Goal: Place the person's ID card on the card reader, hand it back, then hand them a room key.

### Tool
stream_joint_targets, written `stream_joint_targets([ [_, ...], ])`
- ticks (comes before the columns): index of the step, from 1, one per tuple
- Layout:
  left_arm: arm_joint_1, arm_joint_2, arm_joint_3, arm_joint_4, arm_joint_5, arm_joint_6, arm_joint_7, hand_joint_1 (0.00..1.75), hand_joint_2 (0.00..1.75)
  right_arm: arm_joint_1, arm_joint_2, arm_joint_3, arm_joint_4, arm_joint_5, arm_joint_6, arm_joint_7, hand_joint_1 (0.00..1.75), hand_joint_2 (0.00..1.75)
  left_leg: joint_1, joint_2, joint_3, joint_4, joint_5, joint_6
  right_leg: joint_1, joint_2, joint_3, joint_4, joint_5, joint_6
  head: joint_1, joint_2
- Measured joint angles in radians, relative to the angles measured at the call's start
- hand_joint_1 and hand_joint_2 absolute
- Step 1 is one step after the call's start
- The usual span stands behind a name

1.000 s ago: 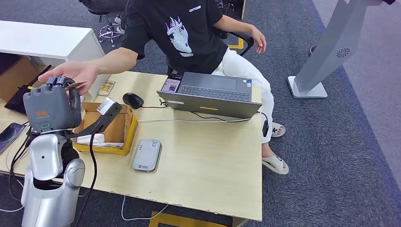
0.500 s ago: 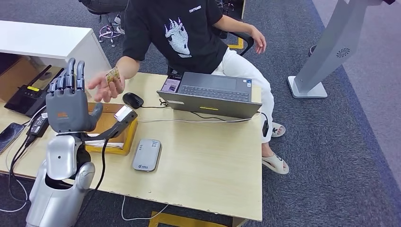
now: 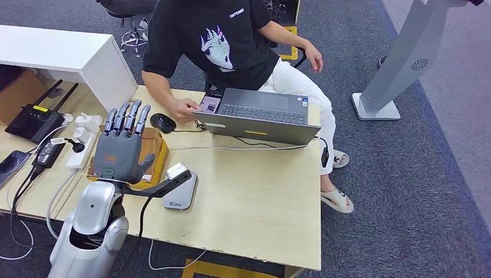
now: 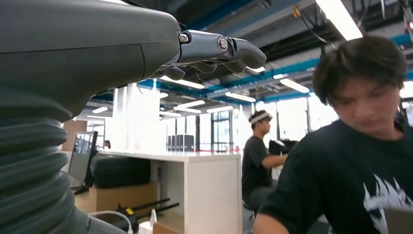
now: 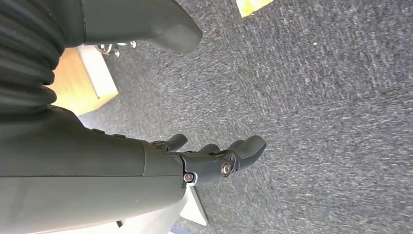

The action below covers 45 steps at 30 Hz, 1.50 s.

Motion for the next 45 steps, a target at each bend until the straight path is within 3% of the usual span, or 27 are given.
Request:
stream_joint_targets([
  [4, 0.041, -0.018, 0.025, -0.001, 0.084, -0.092, -0.087, 0.0, 1.75, 0.0, 0.0, -0.013, 0.0, -0.017, -0.005, 0.005, 0.0, 1.75, 0.0, 0.0, 0.0, 0.0, 0.0, 0.0, 0.0, 0.0, 0.0, 0.0, 0.0, 0.0, 0.0, 0.0],
  [8, 0.123, 0.003, 0.036, -0.031, 0.136, -0.127, -0.123, 0.0, 1.75, 0.001, 0.0, -0.029, 0.0, -0.037, -0.009, 0.003, 0.0, 1.75, 0.0, 0.0, 0.0, 0.0, 0.0, 0.0, 0.0, 0.001, 0.0, 0.0, 0.0, 0.0, 0.0, 0.0],
  [14, 0.246, 0.07, 0.037, -0.124, 0.137, -0.148, -0.094, 0.0, 1.75, 0.003, 0.004, -0.051, 0.0, -0.055, -0.024, 0.002, 0.0, 1.75, 0.001, 0.0, -0.001, -0.001, 0.0, 0.0, 0.001, 0.0, -0.001, 0.0, -0.001, 0.0, 0.0, 0.0],
  [19, 0.292, 0.095, 0.048, -0.17, 0.12, -0.151, -0.05, 0.0, 1.75, 0.003, 0.008, -0.057, 0.0, -0.058, -0.025, -0.004, 0.0, 1.75, 0.001, 0.0, -0.001, -0.001, 0.0, 0.0, 0.001, 0.0, -0.001, 0.0, 0.0, 0.0, 0.0, 0.0],
  [31, 0.251, 0.037, 0.171, -0.149, -0.017, -0.138, 0.017, 0.0, 1.75, 0.002, 0.01, -0.056, 0.0, -0.029, -0.011, 0.003, 0.0, 1.75, 0.0, 0.0, 0.0, 0.0, 0.001, 0.0, 0.0, 0.0, -0.001, 0.0, 0.0, 0.0, 0.0, 0.0],
  [36, 0.224, 0.034, 0.199, -0.093, -0.017, -0.123, 0.091, 0.0, 1.75, 0.0, 0.01, -0.051, 0.0, -0.011, -0.001, 0.003, 0.0, 1.75, 0.001, 0.0, 0.0, 0.0, 0.001, 0.0, 0.001, 0.0, -0.001, 0.0, 0.0, 0.0, 0.0, 0.0],
  [45, 0.182, 0.026, 0.259, 0.037, -0.017, -0.138, 0.086, 0.0, 1.75, -0.001, 0.01, -0.036, 0.0, 0.01, 0.014, 0.006, 0.0, 1.75, 0.0, 0.0, 0.0, 0.0, 0.001, 0.0, 0.0, 0.0, -0.001, 0.0, 0.0, 0.0, 0.0, 0.0],
])
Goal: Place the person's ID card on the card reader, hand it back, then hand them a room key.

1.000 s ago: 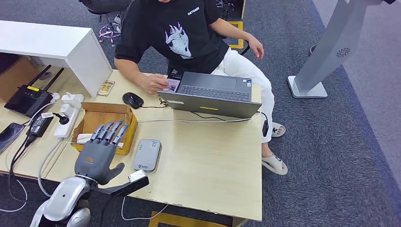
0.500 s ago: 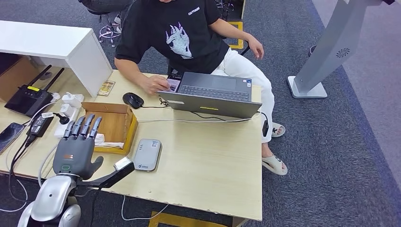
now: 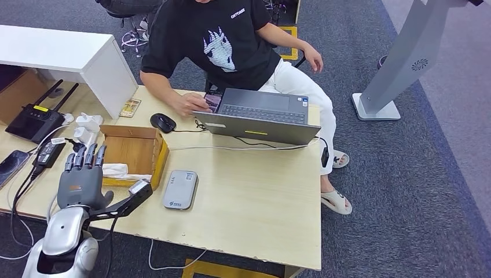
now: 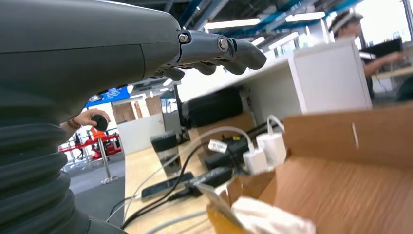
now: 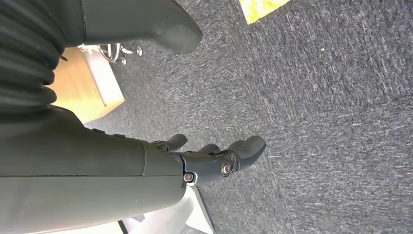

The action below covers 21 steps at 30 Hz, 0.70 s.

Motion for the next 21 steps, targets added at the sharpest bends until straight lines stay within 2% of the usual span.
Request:
stream_joint_targets([
  [9, -0.008, -0.009, 0.042, 0.128, 0.0, 0.007, -0.024, 0.0, 1.75, 0.0, -0.001, 0.016, 0.0, 0.018, 0.012, -0.002, 0.0, 1.75, 0.0, 0.0, 0.0, 0.0, 0.0, 0.0, 0.0, 0.0, 0.0, 0.0, 0.0, 0.0, 0.0, 0.0],
  [17, -0.009, -0.012, 0.043, 0.177, 0.0, 0.014, -0.028, 0.05, 1.75, 0.0, -0.002, 0.023, 0.0, 0.02, 0.014, -0.003, 0.0, 1.75, 0.0, 0.0, 0.0, 0.0, 0.0, 0.0, 0.0, 0.0, 0.0, 0.0, 0.0, 0.0, 0.0, 0.0],
  [21, -0.015, -0.013, 0.043, 0.203, 0.0, 0.053, -0.038, 0.06, 1.75, 0.0, -0.003, 0.026, 0.0, 0.027, 0.018, -0.01, 0.0, 1.75, 0.0, 0.0, 0.0, 0.0, 0.0, 0.0, 0.0, 0.0, 0.0, 0.0, 0.0, 0.0, 0.0, 0.0],
])
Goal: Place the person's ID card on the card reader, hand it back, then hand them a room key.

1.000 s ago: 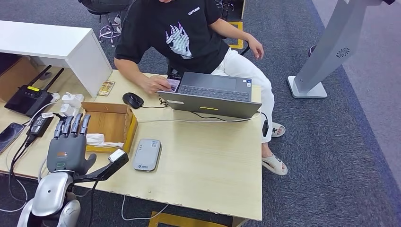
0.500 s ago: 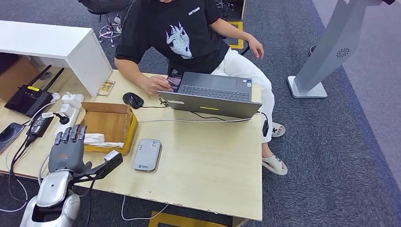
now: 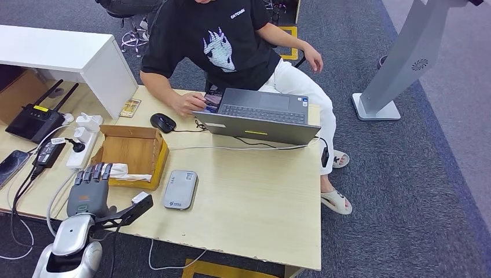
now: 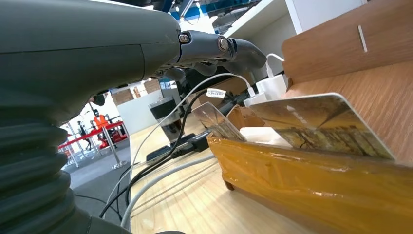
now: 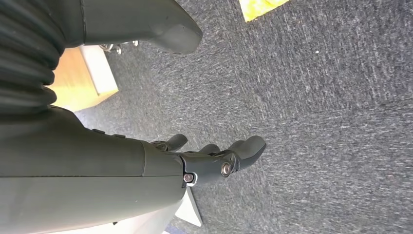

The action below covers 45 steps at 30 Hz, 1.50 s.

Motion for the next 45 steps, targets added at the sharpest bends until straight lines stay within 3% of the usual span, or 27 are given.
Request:
stream_joint_targets([
  [7, -0.019, -0.002, 0.0, 0.037, 0.0, 0.098, -0.017, 0.09, 1.75, 0.0, -0.001, 0.005, 0.0, 0.01, 0.0, -0.004, 0.0, 1.75, 0.0, 0.0, 0.0, 0.0, 0.0, 0.0, 0.0, 0.0, 0.0, 0.0, 0.0, 0.0, 0.0, 0.0],
  [18, -0.027, 0.001, 0.0, 0.06, 0.0, 0.134, -0.017, 0.17, 1.75, 0.0, -0.001, 0.012, 0.0, 0.023, 0.0, -0.011, 0.0, 1.75, 0.0, 0.0, 0.0, 0.0, 0.0, 0.0, 0.0, 0.0, 0.0, 0.0, 0.0, 0.0, 0.0, 0.0],
  [20, -0.027, 0.002, 0.0, 0.062, 0.0, 0.134, -0.017, 0.27, 1.75, 0.0, -0.001, 0.013, 0.0, 0.023, 0.0, -0.011, 0.0, 1.75, 0.0, 0.0, 0.0, 0.0, 0.0, 0.0, 0.0, 0.0, 0.0, 0.0, 0.0, 0.0, 0.0, 0.0],
  [23, -0.027, 0.003, -0.001, 0.065, 0.0, 0.134, -0.016, 0.6, 1.75, 0.001, -0.001, 0.014, 0.0, 0.024, 0.0, -0.011, 0.0, 1.75, 0.0, 0.0, 0.0, 0.0, 0.0, 0.0, 0.0, 0.0, 0.0, 0.0, 0.0, 0.0, 0.0, 0.0],
  [29, -0.028, 0.005, -0.004, 0.073, 0.0, 0.141, -0.016, 0.82, 1.75, 0.001, -0.001, 0.015, 0.0, 0.028, 0.0, -0.013, 0.0, 1.75, 0.0, 0.0, 0.0, 0.0, 0.0, 0.0, 0.0, 0.0, 0.0, 0.0, 0.0, 0.0, 0.0, 0.0],
  [33, -0.03, 0.006, -0.006, 0.083, 0.0, 0.157, -0.024, 0.69, 1.75, 0.001, -0.001, 0.015, 0.0, 0.032, 0.001, -0.013, 0.0, 1.75, 0.0, 0.0, 0.0, 0.0, 0.0, 0.0, 0.0, 0.0, 0.0, 0.0, 0.0, 0.0, 0.0, 0.0],
  [45, -0.035, 0.024, -0.027, 0.107, 0.0, 0.181, -0.02, 0.61, 1.75, 0.001, -0.001, 0.016, 0.0, 0.042, 0.004, -0.018, 0.0, 1.75, 0.0, 0.0, 0.0, 0.0, 0.0, 0.0, 0.0, 0.0, 0.0, 0.0, 0.0, 0.0, 0.0, 0.0],
])
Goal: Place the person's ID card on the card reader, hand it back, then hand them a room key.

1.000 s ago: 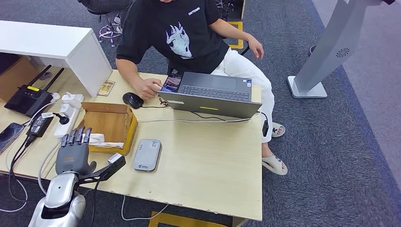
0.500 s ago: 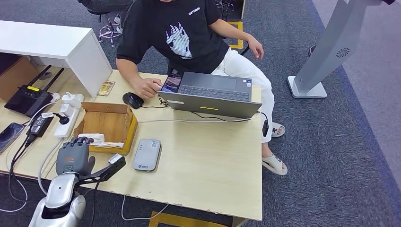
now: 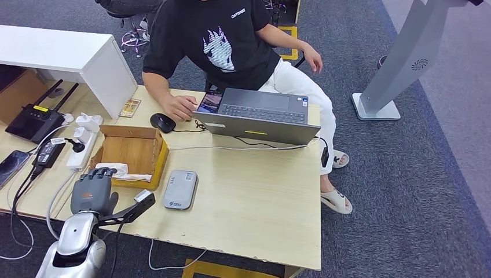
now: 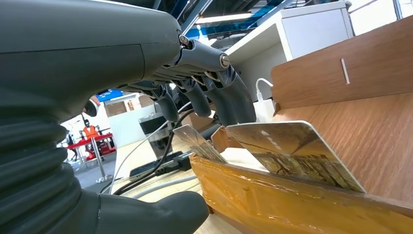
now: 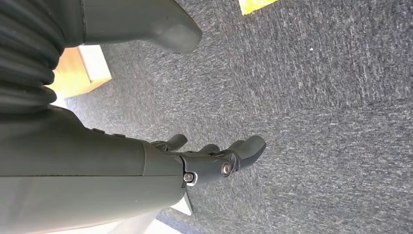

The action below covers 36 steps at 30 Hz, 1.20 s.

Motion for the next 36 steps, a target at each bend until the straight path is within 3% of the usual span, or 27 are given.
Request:
stream_joint_targets([
  [18, -0.013, 0.041, -0.058, 0.008, 0.0, 0.036, 0.052, 0.69, 1.75, 0.0, 0.0, 0.0, 0.0, 0.003, -0.001, -0.001, 0.0, 1.75, 0.0, 0.0, 0.0, 0.0, 0.0, 0.0, 0.0, 0.0, 0.0, 0.0, 0.0, 0.0, 0.0, 0.0],
  [25, -0.031, 0.065, -0.097, 0.017, 0.0, 0.053, 0.071, 1.05, 1.75, 0.0, 0.0, 0.001, 0.0, 0.016, -0.001, -0.005, 0.0, 1.75, 0.0, 0.0, 0.0, 0.0, 0.0, 0.0, 0.0, 0.0, 0.0, 0.0, 0.0, 0.0, 0.0, 0.0],
  [29, -0.044, 0.071, -0.11, 0.033, 0.0, 0.069, 0.076, 1.43, 1.75, 0.0, 0.0, 0.005, 0.0, 0.028, -0.001, -0.001, 0.0, 1.75, 0.0, 0.0, 0.0, 0.0, 0.0, 0.0, 0.0, 0.0, 0.0, 0.0, 0.0, 0.0, 0.0, 0.0],
  [33, -0.055, 0.077, -0.123, 0.056, 0.0, 0.086, 0.076, 1.47, 1.75, 0.0, 0.0, 0.013, 0.0, 0.042, -0.003, 0.007, 0.0, 1.75, 0.0, 0.0, 0.0, 0.0, 0.0, 0.0, 0.0, 0.0, 0.0, 0.0, 0.0, 0.0, 0.0, 0.0],
  [36, -0.059, 0.078, -0.124, 0.065, 0.0, 0.089, 0.076, 1.7, 1.75, 0.0, 0.0, 0.015, 0.0, 0.042, -0.003, 0.007, 0.0, 1.75, 0.0, 0.0, 0.0, 0.0, 0.0, 0.0, 0.0, 0.0, 0.0, 0.0, 0.0, 0.0, 0.0, 0.0],
])
